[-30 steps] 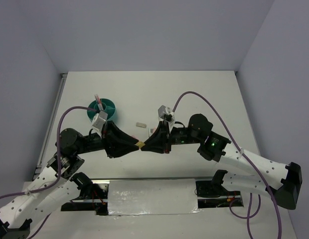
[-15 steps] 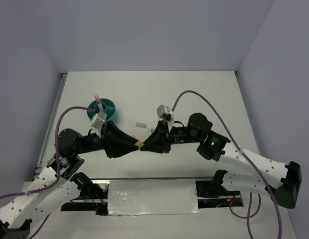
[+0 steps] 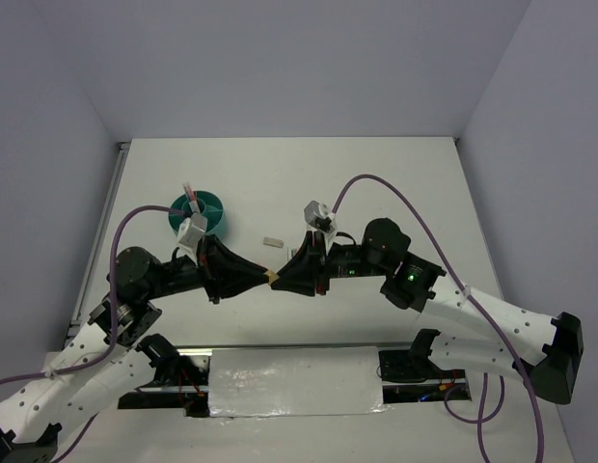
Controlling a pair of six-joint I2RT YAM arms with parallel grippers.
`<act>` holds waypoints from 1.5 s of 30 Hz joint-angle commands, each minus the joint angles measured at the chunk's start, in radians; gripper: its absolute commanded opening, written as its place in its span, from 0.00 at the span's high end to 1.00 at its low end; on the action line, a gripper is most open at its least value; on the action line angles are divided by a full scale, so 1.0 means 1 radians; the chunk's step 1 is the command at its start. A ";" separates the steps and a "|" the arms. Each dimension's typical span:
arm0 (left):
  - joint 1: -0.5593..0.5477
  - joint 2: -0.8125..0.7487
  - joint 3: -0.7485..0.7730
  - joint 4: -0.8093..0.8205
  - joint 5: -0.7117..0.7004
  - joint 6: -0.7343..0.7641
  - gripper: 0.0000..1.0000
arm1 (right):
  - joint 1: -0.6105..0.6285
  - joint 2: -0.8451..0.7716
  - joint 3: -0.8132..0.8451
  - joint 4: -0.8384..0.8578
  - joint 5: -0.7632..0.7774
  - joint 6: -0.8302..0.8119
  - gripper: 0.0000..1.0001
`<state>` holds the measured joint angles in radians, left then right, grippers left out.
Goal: Sort the stationery into containers
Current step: Place the stationery in the storage box.
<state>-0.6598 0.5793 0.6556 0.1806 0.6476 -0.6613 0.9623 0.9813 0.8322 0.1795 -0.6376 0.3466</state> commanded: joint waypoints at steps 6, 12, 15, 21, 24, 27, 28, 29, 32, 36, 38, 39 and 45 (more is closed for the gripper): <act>-0.004 0.034 0.131 -0.197 -0.274 0.110 1.00 | -0.026 -0.047 -0.011 0.034 0.055 -0.034 0.00; -0.003 0.137 0.301 -0.538 -0.992 0.280 1.00 | -0.221 -0.164 -0.177 0.048 0.056 -0.001 0.00; 0.050 0.236 0.320 -0.547 -1.252 0.403 1.00 | -0.252 -0.213 -0.220 0.022 0.068 -0.020 0.00; 0.518 0.361 0.332 -0.334 -0.939 0.585 1.00 | -0.251 -0.248 -0.246 0.008 0.039 -0.037 0.00; 0.699 0.414 0.294 -0.193 -0.800 0.582 1.00 | -0.252 -0.270 -0.255 -0.006 0.033 -0.057 0.00; 0.817 0.476 0.262 -0.090 -0.654 0.557 1.00 | -0.252 -0.302 -0.266 -0.021 0.035 -0.077 0.00; 0.830 0.490 0.257 -0.075 -0.626 0.551 1.00 | -0.252 -0.306 -0.269 -0.029 0.035 -0.081 0.00; 0.836 0.504 0.245 -0.061 -0.608 0.543 1.00 | -0.252 -0.311 -0.272 -0.031 0.032 -0.081 0.00; 0.839 0.537 0.208 0.011 -0.542 0.522 1.00 | -0.252 -0.319 -0.285 -0.032 0.041 -0.098 0.00; 0.845 0.606 0.164 0.114 -0.465 0.480 0.96 | -0.251 -0.317 -0.295 -0.012 0.024 -0.090 0.00; 0.848 0.664 0.153 0.140 -0.439 0.473 0.96 | -0.252 -0.322 -0.297 -0.006 0.024 -0.086 0.00; 0.851 0.683 0.157 0.145 -0.434 0.471 0.97 | -0.252 -0.325 -0.297 -0.008 0.024 -0.087 0.00; 0.870 0.746 0.147 0.204 -0.352 0.433 0.95 | -0.252 -0.319 -0.292 -0.017 0.026 -0.095 0.00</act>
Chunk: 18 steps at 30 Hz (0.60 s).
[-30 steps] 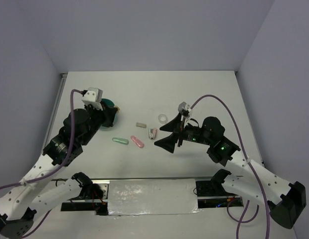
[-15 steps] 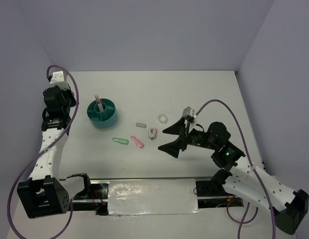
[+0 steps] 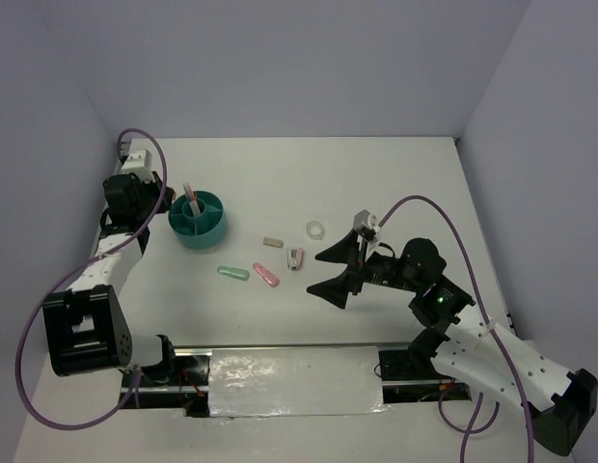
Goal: Sort the stationery into containers
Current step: Place the stationery in the storage box.
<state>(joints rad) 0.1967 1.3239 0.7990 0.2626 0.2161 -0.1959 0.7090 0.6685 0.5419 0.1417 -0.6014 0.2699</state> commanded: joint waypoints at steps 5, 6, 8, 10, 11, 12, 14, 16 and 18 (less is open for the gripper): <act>0.013 0.035 -0.006 0.112 0.048 -0.037 0.89 | 0.001 0.011 0.009 0.024 -0.012 -0.015 0.00; 0.014 0.040 -0.007 0.112 0.051 -0.040 0.89 | 0.003 0.011 0.009 0.027 -0.011 -0.014 0.00; 0.015 0.055 -0.007 0.107 0.052 -0.045 0.88 | 0.001 0.009 0.009 0.026 -0.009 -0.012 0.00; 0.014 0.063 -0.009 0.109 0.040 -0.045 0.82 | 0.001 0.009 0.012 0.019 -0.006 -0.012 0.00; 0.014 0.070 -0.009 0.098 0.031 -0.045 0.81 | 0.003 0.009 0.012 0.021 -0.008 -0.011 0.00; 0.015 0.074 -0.011 0.098 0.029 -0.050 0.79 | 0.001 0.009 0.013 0.018 -0.008 -0.011 0.00; 0.014 0.080 -0.009 0.102 0.042 -0.048 0.78 | 0.001 0.008 0.018 0.013 -0.009 -0.014 0.00; 0.014 0.077 -0.014 0.101 0.023 -0.060 0.71 | 0.001 0.008 0.024 0.006 -0.005 -0.012 0.00; 0.015 0.077 -0.020 0.105 0.016 -0.066 0.65 | 0.001 0.006 0.027 -0.002 -0.005 -0.017 0.00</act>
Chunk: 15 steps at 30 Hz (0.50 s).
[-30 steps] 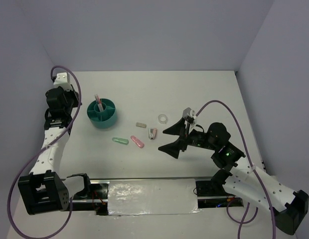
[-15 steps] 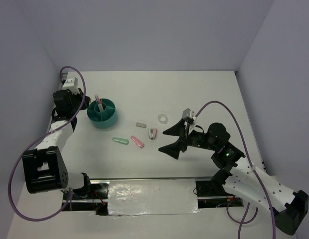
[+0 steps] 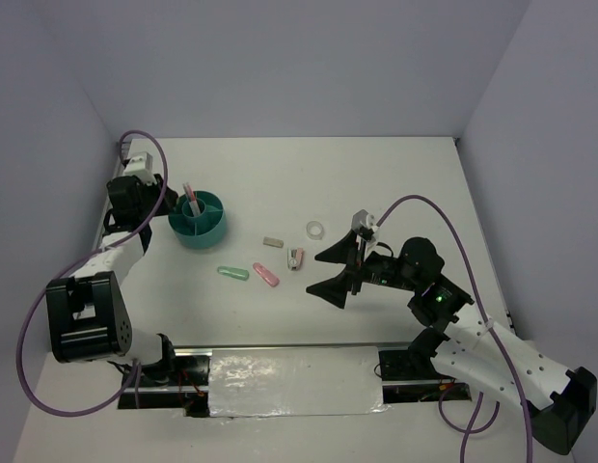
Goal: Sort the stationery into containers
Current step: Place the stationery in the storage box.
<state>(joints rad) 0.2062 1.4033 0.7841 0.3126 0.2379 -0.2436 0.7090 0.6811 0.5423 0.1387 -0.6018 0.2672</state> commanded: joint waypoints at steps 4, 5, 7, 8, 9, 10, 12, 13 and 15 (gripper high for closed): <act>0.004 0.011 -0.005 0.051 0.012 -0.023 0.62 | 0.001 -0.006 0.031 -0.004 0.002 -0.016 0.00; 0.004 0.013 -0.006 0.049 0.011 -0.026 0.61 | 0.001 -0.005 0.031 -0.005 0.004 -0.014 0.00; 0.004 0.017 -0.009 0.048 0.014 -0.029 0.59 | 0.001 -0.003 0.031 -0.002 0.004 -0.013 0.00; 0.004 0.017 -0.011 0.048 0.017 -0.029 0.59 | 0.001 -0.003 0.031 -0.001 0.004 -0.013 0.00; 0.005 0.016 -0.009 0.046 0.014 -0.031 0.59 | 0.001 -0.002 0.031 -0.002 0.007 -0.014 0.00; 0.004 0.010 -0.006 0.034 -0.009 -0.034 0.59 | 0.001 0.000 0.031 -0.002 0.010 -0.013 0.00; 0.004 -0.004 0.018 0.004 -0.063 -0.043 0.54 | 0.003 0.006 0.031 -0.002 0.043 -0.011 0.00; 0.005 -0.026 0.033 -0.025 -0.113 -0.054 0.49 | 0.001 0.012 0.034 -0.005 0.063 -0.008 0.00; 0.007 -0.050 0.107 -0.169 -0.268 -0.080 0.01 | 0.001 0.055 0.048 -0.031 0.140 -0.009 0.00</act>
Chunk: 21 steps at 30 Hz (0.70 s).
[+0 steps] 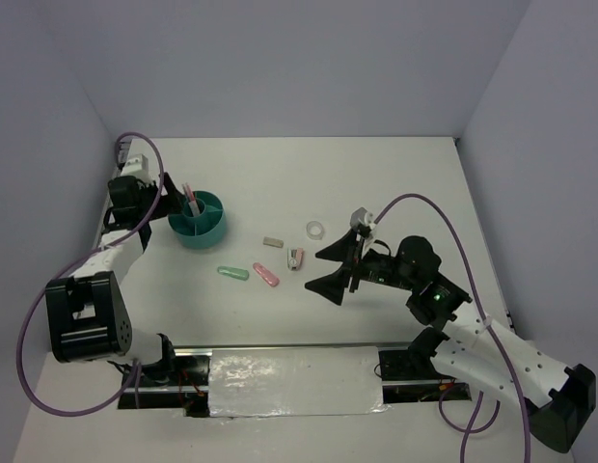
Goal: Sort the stationery into containers
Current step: Place the stationery in the storage box, then pick up the stationery from the center of the board.
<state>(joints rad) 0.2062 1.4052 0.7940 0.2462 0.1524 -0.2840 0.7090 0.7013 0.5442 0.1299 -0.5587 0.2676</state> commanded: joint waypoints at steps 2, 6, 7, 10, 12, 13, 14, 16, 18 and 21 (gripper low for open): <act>0.009 -0.092 0.158 -0.223 -0.296 -0.061 0.01 | 0.001 0.111 0.083 -0.050 0.132 -0.028 0.00; 0.010 -0.153 0.347 -0.666 -0.607 -0.289 0.01 | 0.003 0.239 0.137 -0.078 0.197 -0.070 0.00; 0.013 -0.176 0.368 -0.727 -0.611 -0.306 0.01 | 0.000 0.307 0.172 -0.082 0.209 -0.092 0.00; 0.013 -0.279 0.354 -0.846 -0.491 -0.337 0.01 | 0.001 0.509 0.313 -0.173 0.262 -0.226 0.01; 0.013 -0.366 0.233 -0.799 -0.392 -0.313 0.01 | 0.001 0.617 0.400 -0.258 0.293 -0.295 0.02; 0.013 -0.461 0.185 -0.765 -0.287 -0.287 0.01 | 0.001 0.715 0.474 -0.272 0.307 -0.345 0.02; 0.013 -0.506 0.141 -0.733 -0.231 -0.256 0.01 | 0.003 0.763 0.509 -0.298 0.315 -0.376 0.03; 0.012 -0.599 0.077 -0.748 -0.183 -0.202 0.01 | 0.001 0.913 0.641 -0.350 0.293 -0.462 0.05; 0.010 -0.655 0.033 -0.766 -0.198 -0.166 0.01 | 0.001 1.012 0.741 -0.464 0.293 -0.505 0.06; -0.051 -0.748 0.019 -0.771 -0.249 -0.175 0.01 | 0.010 1.176 0.926 -0.573 0.328 -0.567 0.07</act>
<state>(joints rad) 0.1947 0.7055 0.8108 -0.5301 -0.1162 -0.4957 0.7101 1.7977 1.3365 -0.2752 -0.2657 -0.1722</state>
